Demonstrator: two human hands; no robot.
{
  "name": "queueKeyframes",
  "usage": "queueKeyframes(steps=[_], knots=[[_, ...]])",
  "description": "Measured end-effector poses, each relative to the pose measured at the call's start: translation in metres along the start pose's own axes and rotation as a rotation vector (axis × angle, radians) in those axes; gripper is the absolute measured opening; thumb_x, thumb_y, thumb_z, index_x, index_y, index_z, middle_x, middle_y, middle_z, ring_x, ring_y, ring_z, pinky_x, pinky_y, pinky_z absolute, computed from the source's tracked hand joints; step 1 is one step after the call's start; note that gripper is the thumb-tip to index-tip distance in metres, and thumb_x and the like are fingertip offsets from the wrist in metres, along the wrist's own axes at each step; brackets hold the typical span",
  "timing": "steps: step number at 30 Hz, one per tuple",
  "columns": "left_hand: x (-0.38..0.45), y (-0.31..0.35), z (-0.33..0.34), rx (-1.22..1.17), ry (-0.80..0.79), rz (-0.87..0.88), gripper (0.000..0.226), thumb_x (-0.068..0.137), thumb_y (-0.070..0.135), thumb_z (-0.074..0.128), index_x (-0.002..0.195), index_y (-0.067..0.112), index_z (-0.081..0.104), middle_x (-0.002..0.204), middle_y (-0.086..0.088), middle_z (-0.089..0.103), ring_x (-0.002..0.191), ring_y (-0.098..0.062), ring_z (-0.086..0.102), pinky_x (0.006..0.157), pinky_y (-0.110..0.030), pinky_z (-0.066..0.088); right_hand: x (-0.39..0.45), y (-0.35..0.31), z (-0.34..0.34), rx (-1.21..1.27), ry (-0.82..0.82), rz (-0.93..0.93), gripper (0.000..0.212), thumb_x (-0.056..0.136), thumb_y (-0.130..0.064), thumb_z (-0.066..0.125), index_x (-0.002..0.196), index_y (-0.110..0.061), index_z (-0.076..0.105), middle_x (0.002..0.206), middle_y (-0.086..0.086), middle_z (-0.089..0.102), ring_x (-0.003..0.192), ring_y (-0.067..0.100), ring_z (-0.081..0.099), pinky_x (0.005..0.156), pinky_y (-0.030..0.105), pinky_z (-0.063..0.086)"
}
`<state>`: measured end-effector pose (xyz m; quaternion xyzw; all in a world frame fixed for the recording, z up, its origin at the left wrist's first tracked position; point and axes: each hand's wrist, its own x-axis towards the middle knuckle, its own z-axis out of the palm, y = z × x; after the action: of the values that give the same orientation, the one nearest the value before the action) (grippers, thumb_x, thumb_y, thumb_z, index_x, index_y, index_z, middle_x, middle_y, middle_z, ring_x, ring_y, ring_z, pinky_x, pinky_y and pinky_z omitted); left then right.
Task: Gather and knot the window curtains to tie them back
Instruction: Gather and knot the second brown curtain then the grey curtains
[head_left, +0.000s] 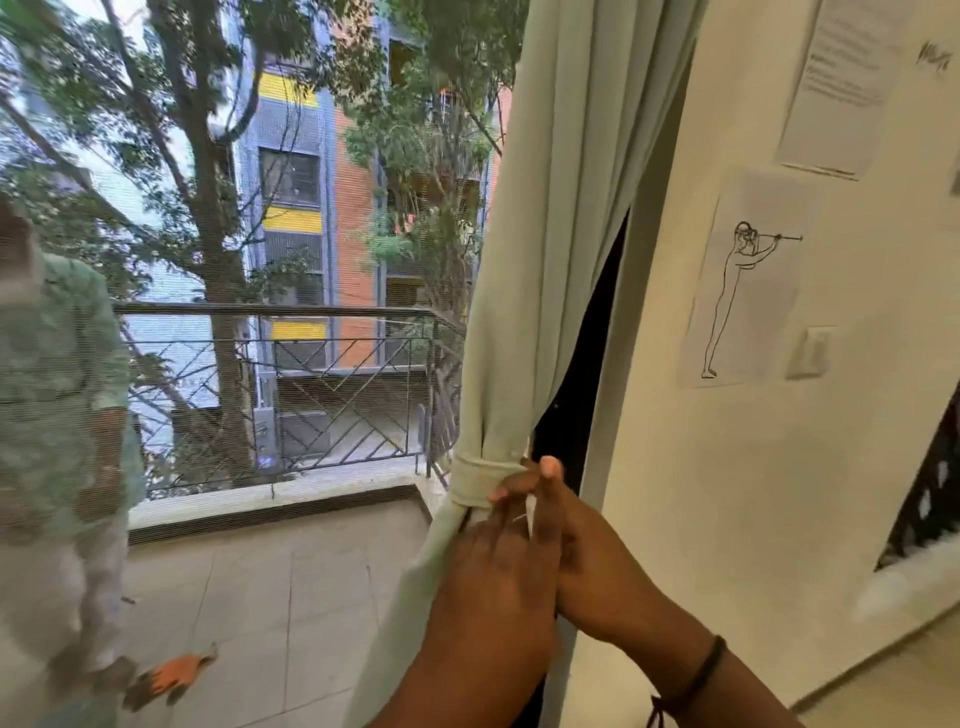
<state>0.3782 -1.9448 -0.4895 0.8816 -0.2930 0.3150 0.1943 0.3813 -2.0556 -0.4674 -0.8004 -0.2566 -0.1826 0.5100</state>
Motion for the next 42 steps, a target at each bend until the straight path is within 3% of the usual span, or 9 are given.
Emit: queueKeyframes(steps=[4, 7, 9, 13, 17, 21, 25, 31, 42], knots=[[0.007, 0.011, -0.015, -0.304, -0.187, -0.068, 0.095, 0.086, 0.036, 0.034, 0.111, 0.044, -0.058, 0.125, 0.002, 0.056, 0.1, -0.007, 0.052, 0.091, -0.024, 0.042, -0.01, 0.01, -0.006, 0.22, 0.134, 0.038, 0.023, 0.093, -0.035, 0.051, 0.113, -0.03, 0.061, 0.107, -0.012, 0.067, 0.103, 0.009, 0.064, 0.084, 0.017, 0.049], [0.018, 0.007, -0.027, -0.222, 0.069, 0.015, 0.074, 0.083, 0.034, 0.04, 0.145, 0.037, 0.0, 0.086, 0.011, 0.062, 0.07, 0.004, 0.047, 0.071, -0.026, 0.043, -0.016, 0.02, -0.023, 0.498, 0.204, 0.177, 0.031, 0.09, -0.025, 0.049, 0.119, -0.018, 0.058, 0.111, 0.0, 0.068, 0.104, 0.025, 0.065, 0.078, 0.031, 0.058], [0.029, 0.003, -0.023, -0.124, 0.233, 0.01, 0.047, 0.083, 0.032, 0.041, 0.13, 0.029, 0.04, 0.095, 0.007, 0.065, 0.085, -0.007, 0.053, 0.074, -0.034, 0.05, -0.018, 0.028, -0.038, 0.538, 0.216, 0.213, 0.042, 0.083, -0.044, 0.061, 0.119, -0.023, 0.061, 0.112, -0.001, 0.069, 0.102, 0.026, 0.067, 0.076, 0.034, 0.059], [0.062, 0.015, -0.004, 0.218, 0.09, 0.133, 0.039, 0.079, 0.035, 0.042, 0.117, 0.031, 0.048, 0.111, 0.004, 0.059, 0.101, -0.016, 0.049, 0.078, -0.035, 0.048, -0.023, 0.045, -0.064, 0.561, 0.21, 0.244, 0.059, 0.055, -0.068, 0.073, 0.107, -0.039, 0.069, 0.114, -0.001, 0.069, 0.101, 0.02, 0.068, 0.076, 0.033, 0.058], [0.081, 0.039, 0.014, 0.444, 0.016, 0.221, 0.03, 0.076, 0.04, 0.05, 0.1, 0.029, 0.063, 0.098, 0.006, 0.064, 0.092, -0.02, 0.057, 0.08, -0.036, 0.032, -0.034, 0.064, -0.089, 0.608, 0.259, 0.27, 0.05, 0.061, -0.061, 0.075, 0.101, -0.032, 0.073, 0.111, 0.001, 0.071, 0.103, 0.023, 0.067, 0.077, 0.031, 0.057], [0.095, 0.064, 0.024, 0.506, -0.038, 0.197, 0.035, 0.079, 0.046, 0.043, 0.097, 0.025, 0.065, 0.096, 0.006, 0.067, 0.095, -0.02, 0.061, 0.084, -0.036, 0.029, -0.043, 0.075, -0.114, 0.604, 0.329, 0.238, 0.05, 0.057, -0.06, 0.078, 0.096, -0.03, 0.071, 0.101, -0.003, 0.072, 0.094, 0.018, 0.069, 0.074, 0.03, 0.057], [0.104, 0.082, 0.031, 0.508, -0.096, 0.185, 0.049, 0.078, 0.052, 0.038, 0.107, 0.022, 0.065, 0.087, 0.003, 0.07, 0.085, -0.023, 0.063, 0.079, -0.036, 0.029, -0.049, 0.082, -0.139, 0.581, 0.358, 0.236, 0.029, 0.065, -0.023, 0.069, 0.092, -0.021, 0.061, 0.08, -0.012, 0.07, 0.077, 0.004, 0.066, 0.07, 0.019, 0.054], [0.13, 0.103, 0.03, 0.57, -0.156, 0.319, 0.041, 0.077, 0.062, 0.042, 0.083, 0.025, 0.06, 0.077, 0.004, 0.06, 0.08, -0.022, 0.054, 0.074, -0.036, 0.028, -0.06, 0.089, -0.164, 0.588, 0.352, 0.235, 0.008, 0.075, -0.017, 0.067, 0.083, -0.016, 0.067, 0.074, -0.007, 0.071, 0.07, 0.001, 0.065, 0.065, 0.013, 0.05], [0.099, 0.143, 0.047, 0.449, -0.002, 0.361, 0.027, 0.093, 0.036, 0.043, 0.081, 0.021, 0.063, 0.083, 0.004, 0.063, 0.08, -0.021, 0.051, 0.072, -0.034, 0.032, -0.069, 0.095, -0.181, 0.543, 0.429, 0.253, 0.013, 0.088, -0.004, 0.058, 0.08, -0.012, 0.064, 0.066, -0.01, 0.065, 0.058, -0.001, 0.057, 0.056, 0.012, 0.045]])
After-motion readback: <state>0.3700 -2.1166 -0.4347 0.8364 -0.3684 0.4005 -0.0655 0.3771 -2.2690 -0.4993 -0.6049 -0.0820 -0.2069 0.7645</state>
